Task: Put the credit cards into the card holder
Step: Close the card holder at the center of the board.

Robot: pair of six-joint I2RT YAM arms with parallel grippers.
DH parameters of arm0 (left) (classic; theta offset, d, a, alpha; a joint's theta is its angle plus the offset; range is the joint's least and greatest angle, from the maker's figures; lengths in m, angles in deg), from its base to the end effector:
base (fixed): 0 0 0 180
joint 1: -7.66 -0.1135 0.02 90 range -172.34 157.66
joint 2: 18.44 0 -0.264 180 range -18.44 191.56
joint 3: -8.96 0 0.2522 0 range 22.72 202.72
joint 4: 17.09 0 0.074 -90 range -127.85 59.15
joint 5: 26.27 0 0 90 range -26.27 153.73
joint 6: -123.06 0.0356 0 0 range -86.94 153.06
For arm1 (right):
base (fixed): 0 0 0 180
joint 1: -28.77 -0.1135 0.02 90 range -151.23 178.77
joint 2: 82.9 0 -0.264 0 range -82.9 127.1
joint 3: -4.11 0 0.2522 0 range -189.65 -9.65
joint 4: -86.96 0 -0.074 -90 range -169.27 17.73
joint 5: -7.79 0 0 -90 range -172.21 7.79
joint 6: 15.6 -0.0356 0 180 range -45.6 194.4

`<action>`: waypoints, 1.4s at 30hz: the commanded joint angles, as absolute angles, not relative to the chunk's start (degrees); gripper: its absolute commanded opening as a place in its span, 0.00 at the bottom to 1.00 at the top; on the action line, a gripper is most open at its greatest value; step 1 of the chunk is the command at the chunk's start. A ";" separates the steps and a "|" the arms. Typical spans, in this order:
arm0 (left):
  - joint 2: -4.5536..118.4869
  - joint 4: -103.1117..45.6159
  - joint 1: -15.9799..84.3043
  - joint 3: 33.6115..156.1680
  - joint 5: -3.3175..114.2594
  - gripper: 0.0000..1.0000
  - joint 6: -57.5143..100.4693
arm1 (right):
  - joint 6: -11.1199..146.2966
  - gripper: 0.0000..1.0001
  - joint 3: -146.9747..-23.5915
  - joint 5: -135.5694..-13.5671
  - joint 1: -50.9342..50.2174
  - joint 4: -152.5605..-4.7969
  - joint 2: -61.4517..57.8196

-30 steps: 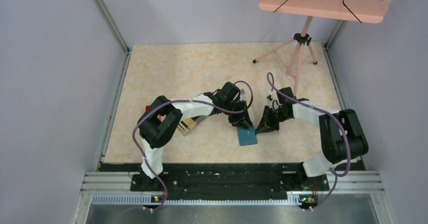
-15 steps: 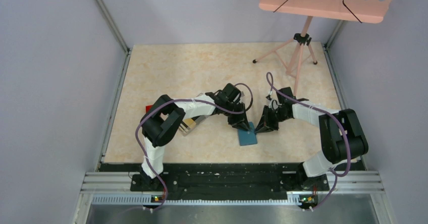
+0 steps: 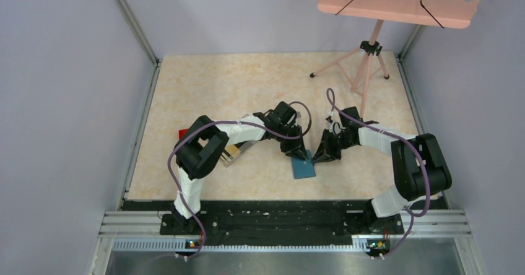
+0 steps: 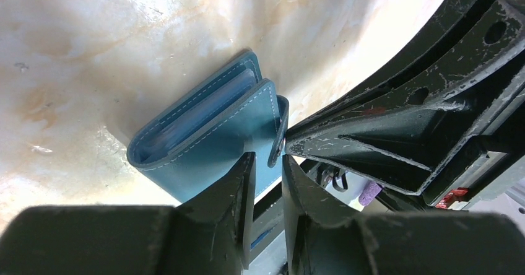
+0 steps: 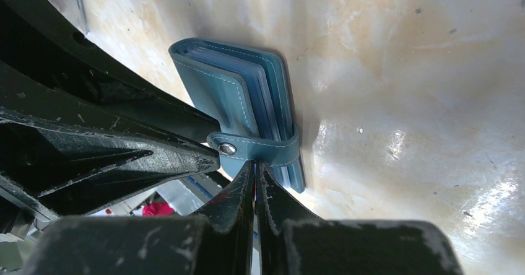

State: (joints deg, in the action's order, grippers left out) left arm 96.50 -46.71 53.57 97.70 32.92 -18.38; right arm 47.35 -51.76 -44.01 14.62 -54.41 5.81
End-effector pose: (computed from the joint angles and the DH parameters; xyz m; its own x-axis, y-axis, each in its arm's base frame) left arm 0.2766 -0.3117 0.1550 -0.9977 0.0647 -0.0189 0.0592 0.7083 -0.7034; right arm 0.2451 0.0845 0.1440 -0.9928 0.1183 -0.0164 0.0773 0.7413 0.6667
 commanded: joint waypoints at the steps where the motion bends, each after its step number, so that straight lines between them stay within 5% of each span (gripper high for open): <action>1: 96.97 -44.96 53.54 99.88 31.68 0.28 -18.26 | 48.34 0.02 -52.43 -42.77 13.79 -55.85 6.36; 9: 97.59 -45.01 53.55 100.27 31.31 0.00 -18.10 | 48.39 0.02 -52.58 -42.49 13.75 -55.61 6.13; 19: 94.64 -47.71 53.64 100.44 33.48 0.00 -17.74 | 49.20 0.02 -54.73 -42.57 13.79 -53.79 4.14; 24: 95.47 -47.55 53.71 100.55 33.87 0.27 -17.83 | 49.59 0.02 -54.59 -42.46 13.78 -53.80 4.76; 29: 97.21 -46.87 53.68 100.68 32.82 0.31 -17.96 | 49.72 0.02 -53.96 -42.44 13.74 -54.22 5.05; 33: 97.37 -45.86 53.69 100.44 32.22 0.22 -18.08 | 49.63 0.02 -53.77 -42.22 13.75 -54.42 5.17; 37: 97.33 -44.69 53.68 100.77 31.09 0.01 -18.43 | 49.62 0.02 -53.81 -42.05 13.74 -54.40 5.17; 42: 96.04 -45.84 53.73 100.80 31.78 0.00 -18.33 | 49.56 0.03 -54.40 -41.85 13.78 -54.08 4.33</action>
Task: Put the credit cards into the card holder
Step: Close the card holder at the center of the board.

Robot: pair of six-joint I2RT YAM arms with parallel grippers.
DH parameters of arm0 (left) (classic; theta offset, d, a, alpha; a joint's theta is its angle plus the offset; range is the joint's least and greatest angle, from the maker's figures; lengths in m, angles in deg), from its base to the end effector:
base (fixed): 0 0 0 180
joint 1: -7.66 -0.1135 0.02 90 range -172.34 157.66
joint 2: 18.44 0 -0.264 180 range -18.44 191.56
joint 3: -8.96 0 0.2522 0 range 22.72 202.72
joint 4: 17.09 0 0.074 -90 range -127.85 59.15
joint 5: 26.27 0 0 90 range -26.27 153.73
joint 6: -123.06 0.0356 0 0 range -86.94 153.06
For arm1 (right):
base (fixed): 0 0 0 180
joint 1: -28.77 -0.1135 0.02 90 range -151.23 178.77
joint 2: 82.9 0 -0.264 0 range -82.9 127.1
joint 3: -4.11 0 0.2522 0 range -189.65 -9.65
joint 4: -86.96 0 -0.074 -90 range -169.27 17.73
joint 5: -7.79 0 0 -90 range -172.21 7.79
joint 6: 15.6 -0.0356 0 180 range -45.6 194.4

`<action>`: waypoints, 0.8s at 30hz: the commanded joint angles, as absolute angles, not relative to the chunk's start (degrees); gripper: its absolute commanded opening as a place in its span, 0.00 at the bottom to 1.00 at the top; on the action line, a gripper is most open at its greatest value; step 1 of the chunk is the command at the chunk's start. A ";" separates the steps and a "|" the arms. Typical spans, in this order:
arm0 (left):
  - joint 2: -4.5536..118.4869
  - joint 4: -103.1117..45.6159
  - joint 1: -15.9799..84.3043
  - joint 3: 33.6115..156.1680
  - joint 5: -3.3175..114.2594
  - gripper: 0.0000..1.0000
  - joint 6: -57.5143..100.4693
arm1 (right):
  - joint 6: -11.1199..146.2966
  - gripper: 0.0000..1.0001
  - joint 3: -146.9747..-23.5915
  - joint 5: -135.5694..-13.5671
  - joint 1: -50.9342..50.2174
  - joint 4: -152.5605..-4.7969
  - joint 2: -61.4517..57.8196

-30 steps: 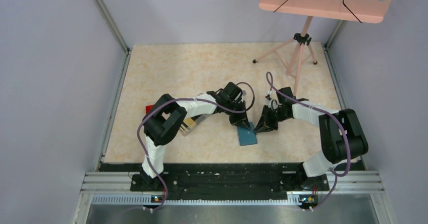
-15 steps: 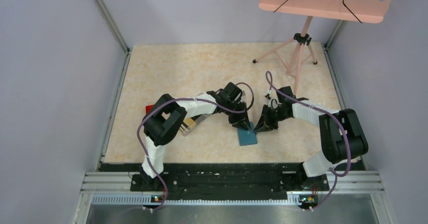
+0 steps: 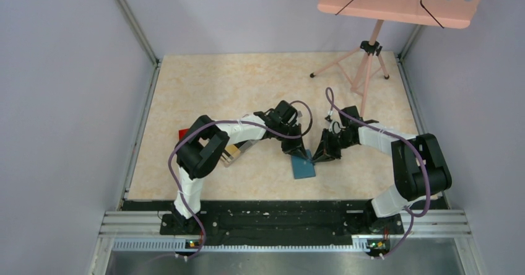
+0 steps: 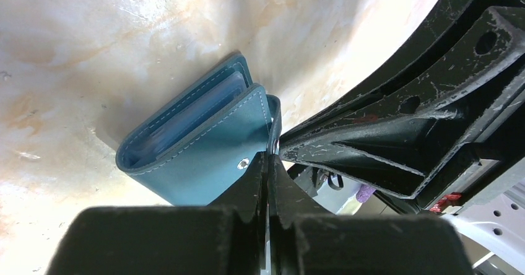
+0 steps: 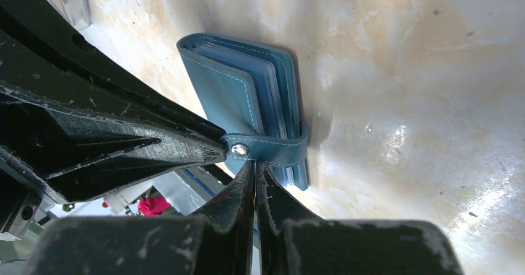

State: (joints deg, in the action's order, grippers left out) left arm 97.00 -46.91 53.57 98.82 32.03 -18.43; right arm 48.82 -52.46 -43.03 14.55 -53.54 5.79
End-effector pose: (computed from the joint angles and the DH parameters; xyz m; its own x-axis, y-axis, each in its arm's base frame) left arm 0.2789 -0.3148 0.1572 -0.9972 0.0726 -0.0151 0.0616 0.6978 -0.7137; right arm 0.2461 0.0856 0.1469 -0.9953 0.0930 -0.0256 0.0513 0.7343 0.6769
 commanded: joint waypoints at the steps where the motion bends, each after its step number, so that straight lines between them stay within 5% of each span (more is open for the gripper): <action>1: 95.61 -46.49 53.73 100.78 32.35 0.00 -18.21 | 49.50 0.03 -54.63 -41.88 13.78 -53.99 4.04; 24: 95.36 -59.49 55.26 104.20 40.61 0.00 -16.54 | 48.82 0.04 -53.61 -41.68 10.99 -57.23 3.24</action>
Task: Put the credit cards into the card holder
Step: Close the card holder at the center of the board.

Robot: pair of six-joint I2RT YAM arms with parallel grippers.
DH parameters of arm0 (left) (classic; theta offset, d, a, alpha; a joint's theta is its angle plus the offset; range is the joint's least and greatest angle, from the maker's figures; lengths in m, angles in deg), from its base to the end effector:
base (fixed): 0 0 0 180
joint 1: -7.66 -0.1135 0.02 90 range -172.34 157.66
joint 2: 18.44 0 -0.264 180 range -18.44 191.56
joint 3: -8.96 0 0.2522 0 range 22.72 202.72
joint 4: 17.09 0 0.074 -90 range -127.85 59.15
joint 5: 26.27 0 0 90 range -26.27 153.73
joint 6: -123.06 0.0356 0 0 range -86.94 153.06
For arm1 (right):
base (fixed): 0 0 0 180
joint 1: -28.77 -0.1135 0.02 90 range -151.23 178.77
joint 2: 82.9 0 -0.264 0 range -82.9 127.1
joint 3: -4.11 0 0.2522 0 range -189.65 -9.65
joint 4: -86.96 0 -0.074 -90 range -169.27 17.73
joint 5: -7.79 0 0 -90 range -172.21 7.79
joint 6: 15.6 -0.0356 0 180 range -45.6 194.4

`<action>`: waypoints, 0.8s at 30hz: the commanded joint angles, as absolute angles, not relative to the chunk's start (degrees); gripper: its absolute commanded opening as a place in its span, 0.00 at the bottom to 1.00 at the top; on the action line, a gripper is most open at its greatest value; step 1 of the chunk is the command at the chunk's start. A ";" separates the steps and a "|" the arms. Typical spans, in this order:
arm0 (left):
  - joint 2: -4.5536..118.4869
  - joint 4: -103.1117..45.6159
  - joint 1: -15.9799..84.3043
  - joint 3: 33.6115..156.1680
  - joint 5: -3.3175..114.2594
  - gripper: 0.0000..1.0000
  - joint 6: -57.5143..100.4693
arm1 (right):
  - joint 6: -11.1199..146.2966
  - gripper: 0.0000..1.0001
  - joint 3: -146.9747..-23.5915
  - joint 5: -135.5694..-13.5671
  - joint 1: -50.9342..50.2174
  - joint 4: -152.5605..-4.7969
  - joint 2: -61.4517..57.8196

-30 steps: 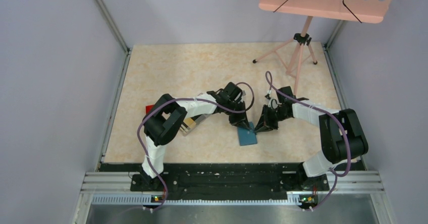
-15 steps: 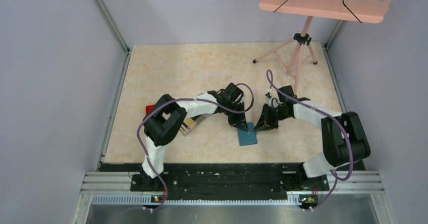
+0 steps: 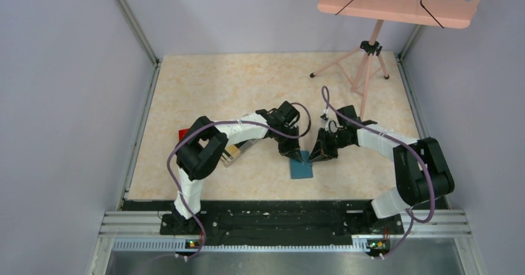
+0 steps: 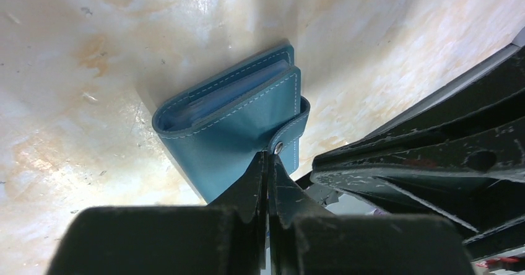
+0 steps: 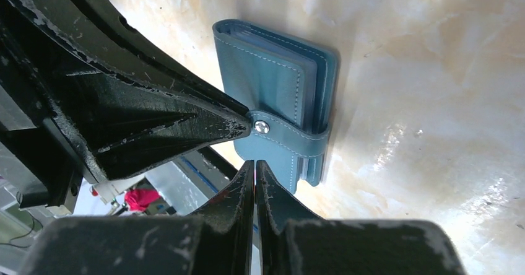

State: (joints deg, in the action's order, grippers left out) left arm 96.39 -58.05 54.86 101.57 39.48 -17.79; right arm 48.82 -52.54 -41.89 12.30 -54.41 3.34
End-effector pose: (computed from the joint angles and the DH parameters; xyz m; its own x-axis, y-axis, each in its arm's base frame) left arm 0.2694 -0.3125 0.1627 -0.9993 0.0384 -0.0006 0.0316 0.8131 -0.5813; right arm 0.2423 0.0957 0.1585 -0.9960 0.0488 -0.0752 -0.0181 0.7118 0.7022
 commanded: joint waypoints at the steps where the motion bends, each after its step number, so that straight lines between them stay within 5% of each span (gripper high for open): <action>1: 95.35 -59.80 55.38 104.32 40.68 0.00 -16.40 | 48.71 0.04 -53.60 -41.89 10.79 -57.50 3.50; 24: 96.57 -64.29 56.62 104.63 45.06 0.00 -14.81 | 46.81 0.04 -52.86 -45.72 6.05 -61.26 9.03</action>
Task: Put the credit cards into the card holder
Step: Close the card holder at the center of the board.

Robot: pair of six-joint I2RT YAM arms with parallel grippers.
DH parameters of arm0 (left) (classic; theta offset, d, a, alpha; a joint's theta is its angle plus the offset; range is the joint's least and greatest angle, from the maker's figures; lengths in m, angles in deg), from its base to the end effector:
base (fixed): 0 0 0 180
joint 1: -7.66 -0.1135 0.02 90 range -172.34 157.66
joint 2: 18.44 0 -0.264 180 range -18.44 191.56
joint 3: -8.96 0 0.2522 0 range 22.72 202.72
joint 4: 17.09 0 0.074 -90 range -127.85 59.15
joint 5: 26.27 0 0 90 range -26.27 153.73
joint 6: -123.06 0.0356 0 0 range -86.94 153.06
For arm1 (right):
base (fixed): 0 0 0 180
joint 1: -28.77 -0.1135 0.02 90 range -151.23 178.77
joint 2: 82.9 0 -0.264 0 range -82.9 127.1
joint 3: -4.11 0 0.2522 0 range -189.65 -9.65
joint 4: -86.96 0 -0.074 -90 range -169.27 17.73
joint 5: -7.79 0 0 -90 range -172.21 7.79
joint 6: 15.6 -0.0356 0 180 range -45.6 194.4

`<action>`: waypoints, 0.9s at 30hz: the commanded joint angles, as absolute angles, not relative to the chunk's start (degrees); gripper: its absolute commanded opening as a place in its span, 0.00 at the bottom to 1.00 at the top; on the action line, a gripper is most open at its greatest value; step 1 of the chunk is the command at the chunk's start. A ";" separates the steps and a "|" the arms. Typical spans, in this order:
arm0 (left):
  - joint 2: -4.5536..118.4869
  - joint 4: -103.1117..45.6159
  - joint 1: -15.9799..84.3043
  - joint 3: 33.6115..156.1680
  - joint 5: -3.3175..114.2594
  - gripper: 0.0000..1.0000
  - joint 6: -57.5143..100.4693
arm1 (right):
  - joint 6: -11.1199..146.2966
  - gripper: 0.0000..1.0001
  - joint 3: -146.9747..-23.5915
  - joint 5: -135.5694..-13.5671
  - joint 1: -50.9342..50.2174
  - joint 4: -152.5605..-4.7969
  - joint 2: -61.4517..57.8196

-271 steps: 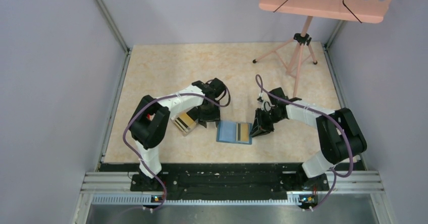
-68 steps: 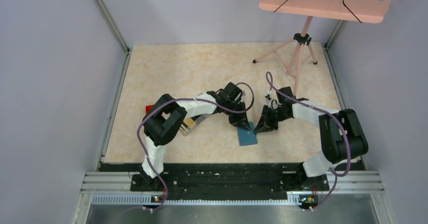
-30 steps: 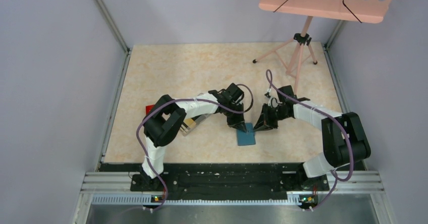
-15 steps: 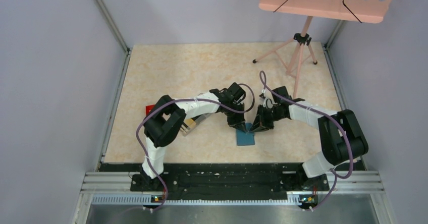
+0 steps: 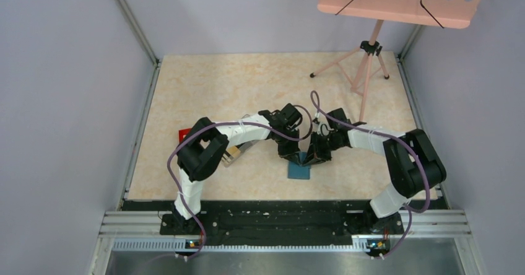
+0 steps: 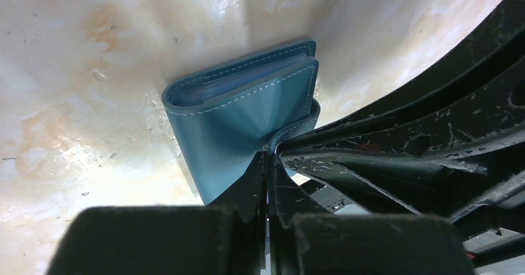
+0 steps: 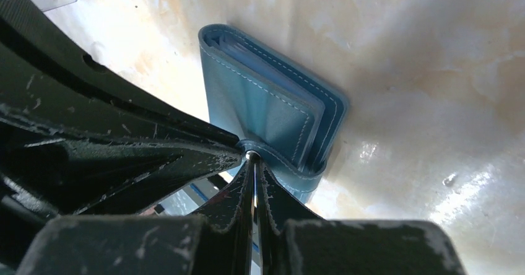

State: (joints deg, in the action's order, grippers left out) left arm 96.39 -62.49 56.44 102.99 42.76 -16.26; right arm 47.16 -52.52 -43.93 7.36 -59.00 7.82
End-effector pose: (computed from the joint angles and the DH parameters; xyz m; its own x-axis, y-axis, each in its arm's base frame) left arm 0.2605 -0.3167 0.1654 -0.9978 0.0644 -0.0147 0.0626 0.8522 -0.5195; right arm 0.2435 0.1191 0.1415 -0.9977 -0.0052 -0.0680 -0.0503 0.7299 0.6817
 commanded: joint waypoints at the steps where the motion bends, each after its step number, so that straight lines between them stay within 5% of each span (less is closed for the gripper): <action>1: 96.77 -64.41 56.62 104.61 45.24 0.00 -14.67 | 46.80 0.04 -52.74 -46.12 5.91 -61.26 9.49; 27: 106.31 -69.57 57.41 104.50 51.32 0.00 -12.56 | 47.78 0.04 -57.15 -62.60 -0.03 -52.63 17.93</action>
State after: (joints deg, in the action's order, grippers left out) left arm 100.71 -68.96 56.28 107.54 43.11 -14.25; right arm 45.41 -59.87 -50.62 3.38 -50.08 13.61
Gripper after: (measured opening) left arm 0.009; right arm 0.029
